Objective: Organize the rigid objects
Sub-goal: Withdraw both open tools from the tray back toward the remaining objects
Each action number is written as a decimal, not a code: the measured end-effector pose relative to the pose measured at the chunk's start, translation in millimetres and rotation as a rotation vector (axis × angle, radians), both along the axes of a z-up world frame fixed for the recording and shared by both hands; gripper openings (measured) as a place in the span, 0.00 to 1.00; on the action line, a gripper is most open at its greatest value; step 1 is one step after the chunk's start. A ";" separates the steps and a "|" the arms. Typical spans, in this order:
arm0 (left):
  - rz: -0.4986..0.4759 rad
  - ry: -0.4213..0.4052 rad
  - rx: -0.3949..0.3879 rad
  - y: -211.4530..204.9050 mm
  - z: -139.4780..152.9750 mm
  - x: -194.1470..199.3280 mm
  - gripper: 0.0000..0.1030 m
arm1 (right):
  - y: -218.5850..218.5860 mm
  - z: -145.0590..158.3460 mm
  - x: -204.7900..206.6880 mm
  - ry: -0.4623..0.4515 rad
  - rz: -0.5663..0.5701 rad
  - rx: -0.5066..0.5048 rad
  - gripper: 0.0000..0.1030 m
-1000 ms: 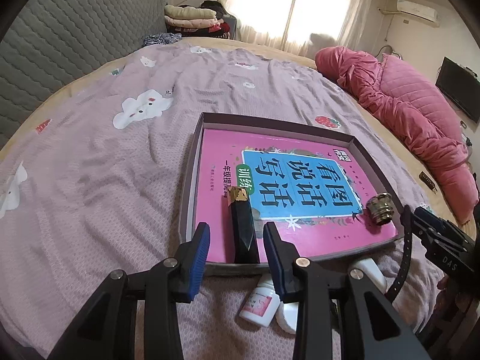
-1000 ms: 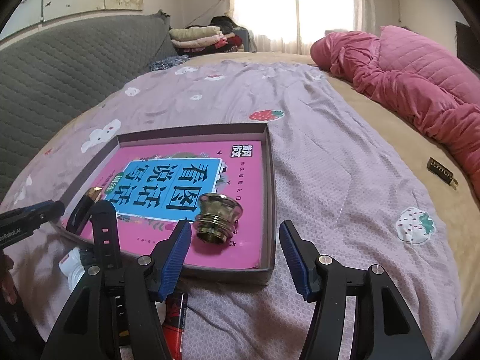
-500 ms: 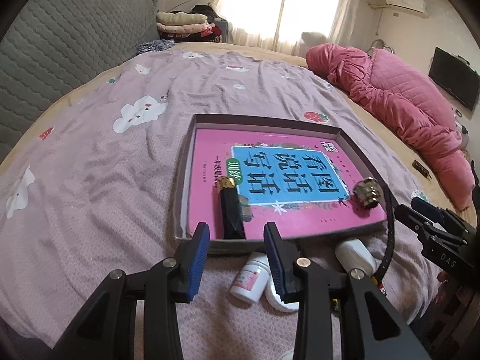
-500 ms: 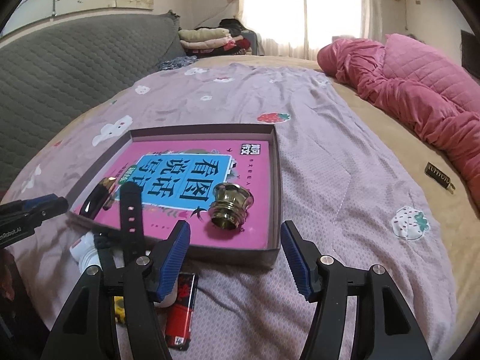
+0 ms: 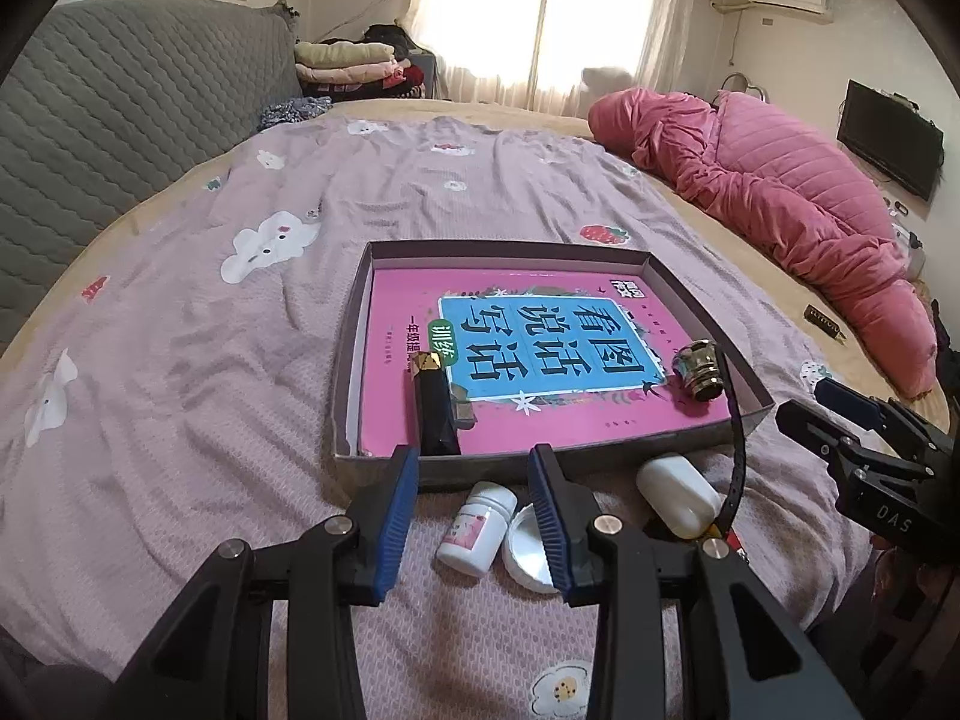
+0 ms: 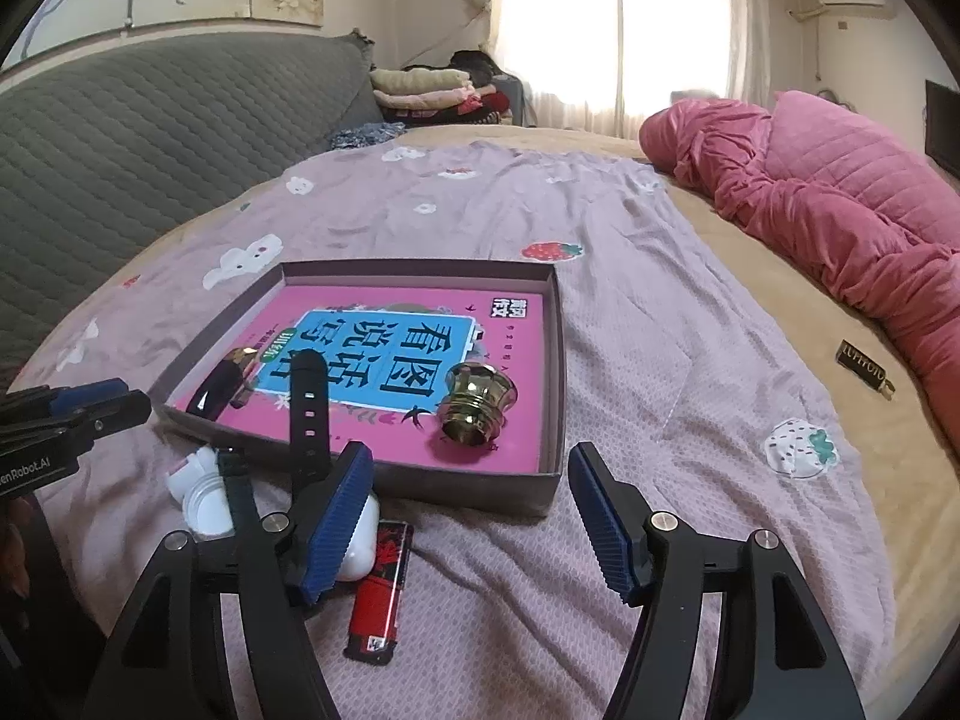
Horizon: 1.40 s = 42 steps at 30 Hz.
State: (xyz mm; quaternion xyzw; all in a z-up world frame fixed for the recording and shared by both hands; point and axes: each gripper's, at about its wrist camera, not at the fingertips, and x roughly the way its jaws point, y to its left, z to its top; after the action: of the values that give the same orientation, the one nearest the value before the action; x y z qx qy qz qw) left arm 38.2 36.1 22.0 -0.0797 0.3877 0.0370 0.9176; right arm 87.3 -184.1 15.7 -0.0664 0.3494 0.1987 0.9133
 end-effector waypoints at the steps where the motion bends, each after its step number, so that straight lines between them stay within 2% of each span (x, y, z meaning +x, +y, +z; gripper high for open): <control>1: -0.001 0.000 -0.001 0.1 0.6 -1.1 0.37 | 0.0 0.4 -0.8 0.000 0.000 0.000 0.68; 13: -0.004 -0.014 -0.008 0.2 7.9 -15.0 0.38 | -6.8 6.2 -12.2 0.001 -0.009 0.008 0.69; 17: -0.005 -0.017 -0.016 0.1 9.6 -17.8 0.49 | -6.6 6.0 -15.8 0.012 -0.008 0.009 0.70; 30: -0.011 -0.005 -0.032 -1.0 10.5 -25.6 0.49 | -0.6 7.7 -35.9 0.024 0.020 0.007 0.71; 42: -0.007 0.027 -0.024 0.1 6.8 -33.7 0.49 | -18.6 0.5 -36.1 0.113 -0.032 0.066 0.71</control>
State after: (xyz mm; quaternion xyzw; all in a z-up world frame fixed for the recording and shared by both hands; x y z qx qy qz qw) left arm 4.5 36.1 28.8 -0.0887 0.4009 0.0300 0.9113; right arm 51.3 -202.7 16.1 -0.0195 0.3946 0.1988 0.8969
